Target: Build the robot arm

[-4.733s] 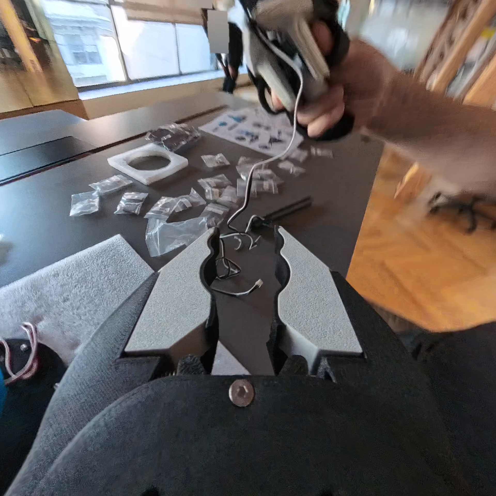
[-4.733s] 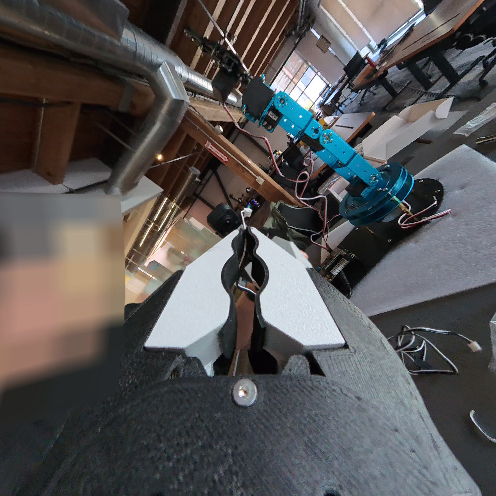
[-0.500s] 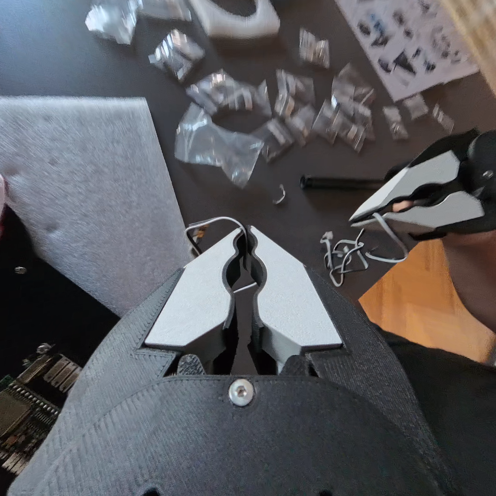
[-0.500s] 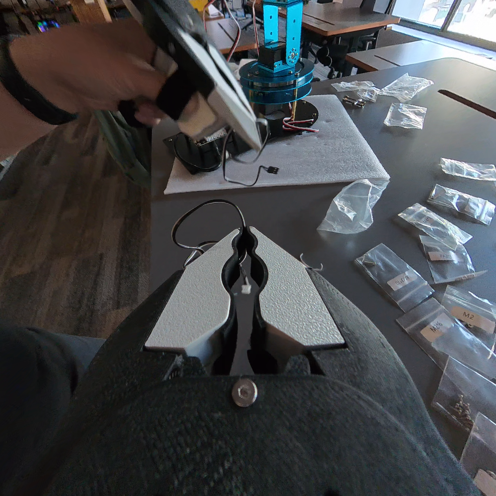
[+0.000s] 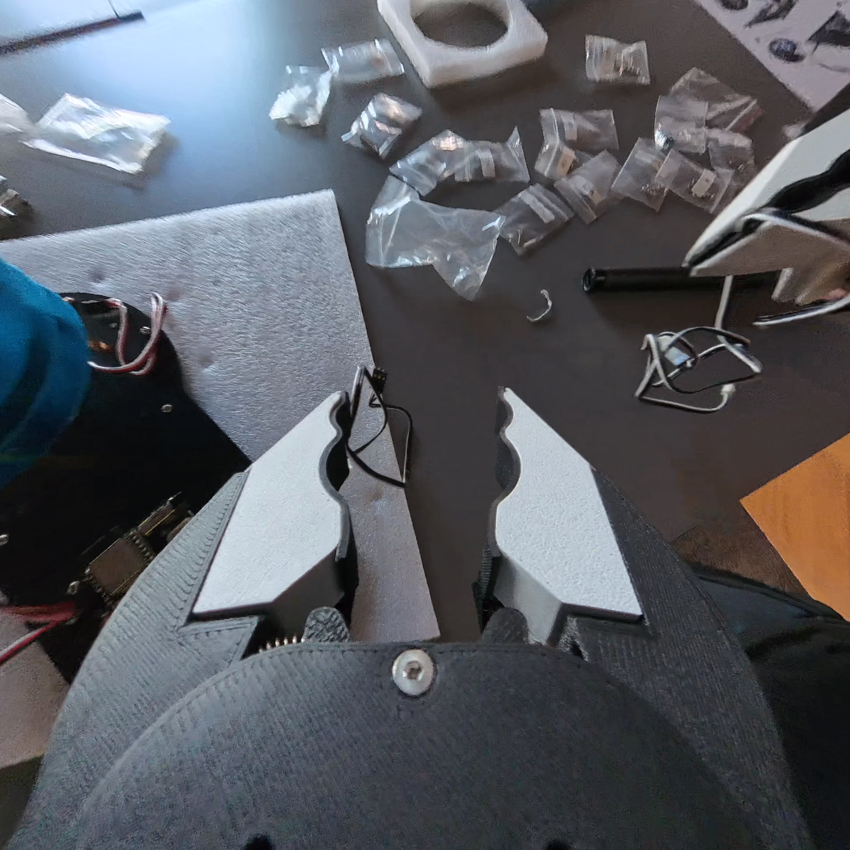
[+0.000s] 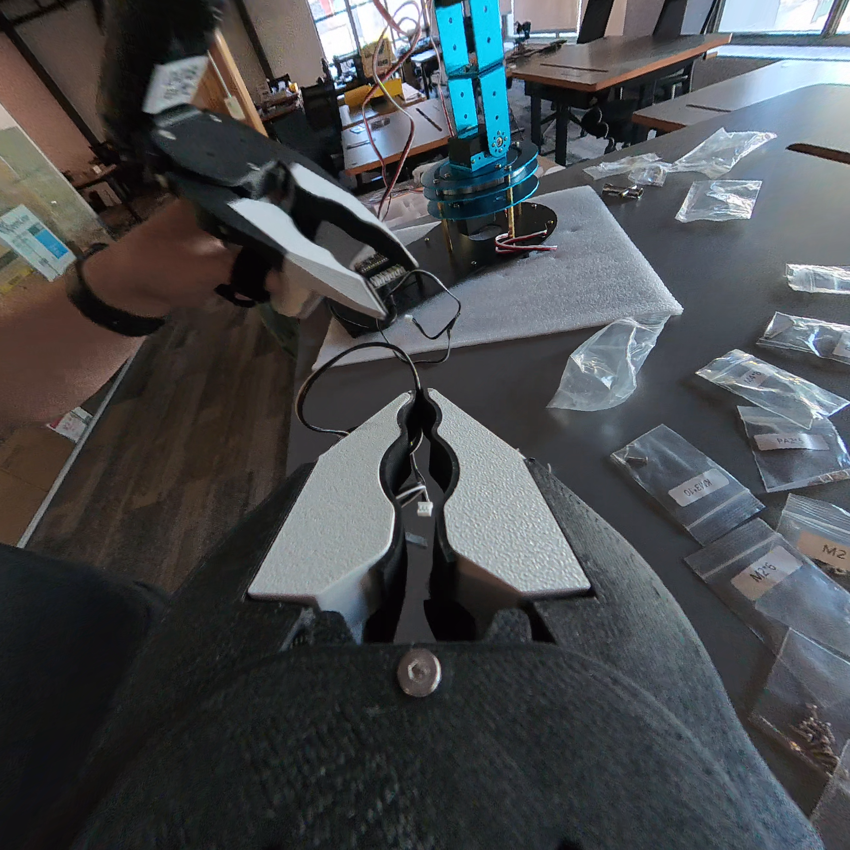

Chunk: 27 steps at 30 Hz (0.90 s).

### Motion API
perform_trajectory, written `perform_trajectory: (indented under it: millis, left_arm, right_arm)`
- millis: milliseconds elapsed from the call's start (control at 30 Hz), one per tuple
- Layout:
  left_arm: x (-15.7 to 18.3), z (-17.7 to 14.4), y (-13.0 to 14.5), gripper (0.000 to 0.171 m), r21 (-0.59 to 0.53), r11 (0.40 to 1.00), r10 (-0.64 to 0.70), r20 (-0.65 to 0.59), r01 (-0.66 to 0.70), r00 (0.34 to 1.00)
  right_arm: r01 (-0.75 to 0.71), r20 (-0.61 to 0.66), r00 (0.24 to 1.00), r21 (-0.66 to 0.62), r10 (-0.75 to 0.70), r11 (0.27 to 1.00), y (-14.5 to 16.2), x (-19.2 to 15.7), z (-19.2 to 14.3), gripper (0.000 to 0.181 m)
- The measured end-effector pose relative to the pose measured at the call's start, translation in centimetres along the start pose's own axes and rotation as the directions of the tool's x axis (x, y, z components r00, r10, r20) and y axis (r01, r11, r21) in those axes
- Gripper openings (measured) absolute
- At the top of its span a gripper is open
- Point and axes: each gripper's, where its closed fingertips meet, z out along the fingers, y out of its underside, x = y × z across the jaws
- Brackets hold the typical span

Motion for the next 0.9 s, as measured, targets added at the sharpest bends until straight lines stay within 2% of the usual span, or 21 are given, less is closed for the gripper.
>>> perform_trajectory:
  millis: [100,133,167,233,300,367,467,567,600,633,767,900]
  left_arm:
    - [1.2,-2.2,-1.7,0.059,0.113,0.993,0.02,-0.018,-0.018,1.0]
    - [2.1,-2.7,-2.3,0.049,0.154,0.987,0.058,-0.052,-0.05,0.997]
    - [3.3,-2.8,-2.6,0.036,0.182,0.981,0.094,-0.112,-0.073,0.989]
    - [5.3,-2.7,-2.5,0.034,0.188,0.978,0.135,-0.236,-0.091,0.962]
    - [8.1,-2.2,-1.5,0.032,0.194,0.963,0.242,-0.329,-0.185,0.913]
    - [10.4,-1.0,-0.7,0.042,0.234,0.912,0.398,-0.298,-0.337,0.868]
    - [11.9,1.4,-0.1,0.04,0.248,0.778,0.619,-0.144,-0.577,0.772]
    - [12.0,2.6,-1.1,0.024,0.241,0.684,0.712,-0.018,-0.688,0.702]
    - [12.0,2.8,-1.1,0.006,0.236,0.665,0.731,-0.009,-0.709,0.682]
    - [12.3,2.9,-1.0,0.0,0.231,0.653,0.746,-0.028,-0.722,0.666]
    - [12.1,1.8,-1.0,0.0,0.233,0.67,0.732,-0.049,-0.705,0.68]
    - [11.3,0.5,-1.5,0.0,0.249,0.754,0.642,-0.084,-0.607,0.762]
  right_arm:
    - [-0.006,-0.02,1.0,-0.033,0.005,0.999,0.0,0.7,0.2,0.0]
    - [-0.011,-0.024,1.0,-0.039,0.01,0.999,-0.1,0.9,0.3,0.0]
    - [-0.019,-0.024,1.0,-0.04,0.018,0.999,-0.1,1.0,0.4,0.0]
    - [-0.035,-0.025,0.999,-0.04,0.034,0.999,-0.3,1.2,0.5,0.0]
    - [-0.056,-0.035,0.998,-0.042,0.054,0.998,-0.5,1.4,0.6,0.0]
    - [-0.079,-0.032,0.996,-0.041,0.078,0.996,-0.7,1.4,0.8,0.0]
    - [-0.099,-0.047,0.994,-0.058,0.096,0.993,-0.9,1.6,1.2,0.0]
    - [-0.107,-0.062,0.993,-0.084,0.102,0.991,-0.9,1.7,1.3,0.0]
    - [-0.106,-0.07,0.993,-0.091,0.1,0.99,-0.8,1.8,1.3,0.0]
    - [-0.108,-0.084,0.991,-0.102,0.1,0.989,-0.7,2.0,1.2,0.0]
    - [-0.151,-0.148,0.98,-0.129,0.132,0.98,0.1,3.3,0.5,0.0]
    - [-0.244,-0.063,0.969,-0.06,0.241,0.968,-0.3,2.3,0.7,0.0]
